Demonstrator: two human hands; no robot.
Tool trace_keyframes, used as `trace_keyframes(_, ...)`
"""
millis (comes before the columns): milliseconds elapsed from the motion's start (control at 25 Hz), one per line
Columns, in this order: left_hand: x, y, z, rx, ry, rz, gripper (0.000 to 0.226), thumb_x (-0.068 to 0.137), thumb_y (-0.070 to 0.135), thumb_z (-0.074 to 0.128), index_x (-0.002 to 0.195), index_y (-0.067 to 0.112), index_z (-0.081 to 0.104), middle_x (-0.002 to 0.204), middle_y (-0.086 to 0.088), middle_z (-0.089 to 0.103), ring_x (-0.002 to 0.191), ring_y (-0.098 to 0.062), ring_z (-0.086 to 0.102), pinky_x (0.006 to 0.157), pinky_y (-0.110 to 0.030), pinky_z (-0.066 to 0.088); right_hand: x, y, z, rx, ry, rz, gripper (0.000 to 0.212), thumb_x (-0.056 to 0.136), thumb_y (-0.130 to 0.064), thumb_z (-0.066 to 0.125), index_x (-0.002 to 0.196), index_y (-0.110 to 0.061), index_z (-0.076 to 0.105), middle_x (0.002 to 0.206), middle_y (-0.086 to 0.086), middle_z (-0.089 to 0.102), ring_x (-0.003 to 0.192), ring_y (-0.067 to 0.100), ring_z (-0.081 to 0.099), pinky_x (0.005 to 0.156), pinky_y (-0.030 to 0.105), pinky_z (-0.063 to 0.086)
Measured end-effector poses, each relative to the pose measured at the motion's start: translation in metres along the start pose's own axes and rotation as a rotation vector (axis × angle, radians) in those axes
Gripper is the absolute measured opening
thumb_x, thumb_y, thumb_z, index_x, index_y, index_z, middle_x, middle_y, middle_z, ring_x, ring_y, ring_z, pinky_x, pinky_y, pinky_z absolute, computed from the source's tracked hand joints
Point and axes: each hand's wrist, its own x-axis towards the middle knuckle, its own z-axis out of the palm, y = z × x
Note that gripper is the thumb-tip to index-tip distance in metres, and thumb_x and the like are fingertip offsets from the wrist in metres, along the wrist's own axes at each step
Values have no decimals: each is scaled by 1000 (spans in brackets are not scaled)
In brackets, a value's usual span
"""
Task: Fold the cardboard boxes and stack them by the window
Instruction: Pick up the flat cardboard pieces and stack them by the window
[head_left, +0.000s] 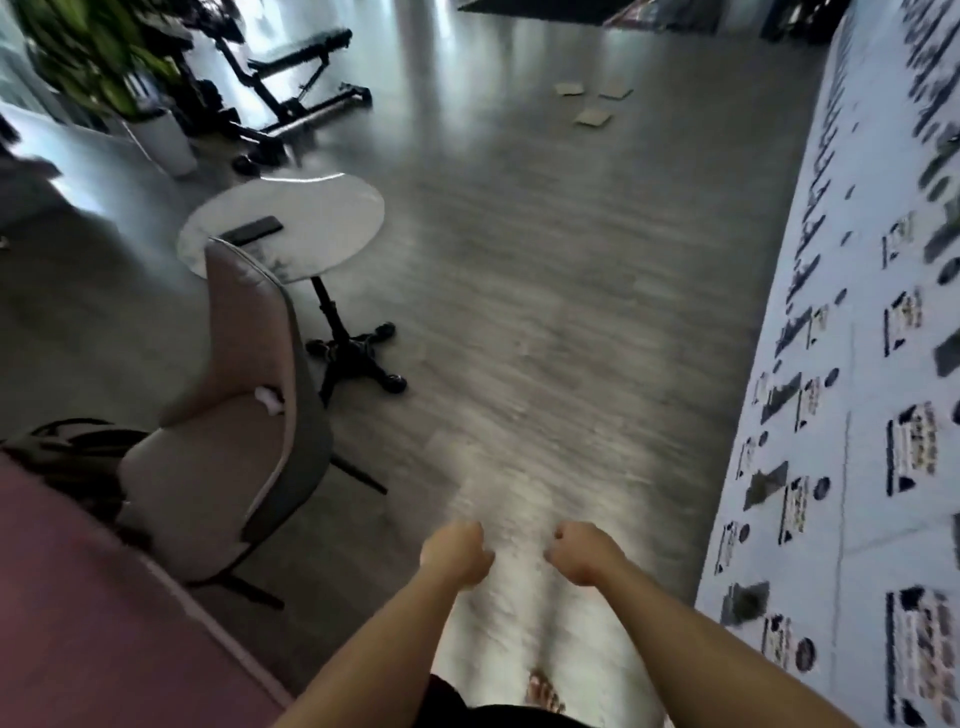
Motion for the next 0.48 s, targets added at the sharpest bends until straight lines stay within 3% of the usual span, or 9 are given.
trace_keyframes(240,119,10,-87,-24,27,-40,40,97,39,51,128,15,57,131,-10,59,121,-30,57,97,-36,48,125,-34,-106,-65,3,-64,51,98,-48,54,138,-15,51,140,8,55,122,27,56,98,37,48)
trace_keyframes(480,269,11,-214,-47,33,25,35,98,35,48,123,14,59,126,-9,61,113,-28,59,90,-35,47,252,-76,-233,-19,55,5,53,98,-47,54,140,-15,50,141,9,55,124,27,55,99,35,46)
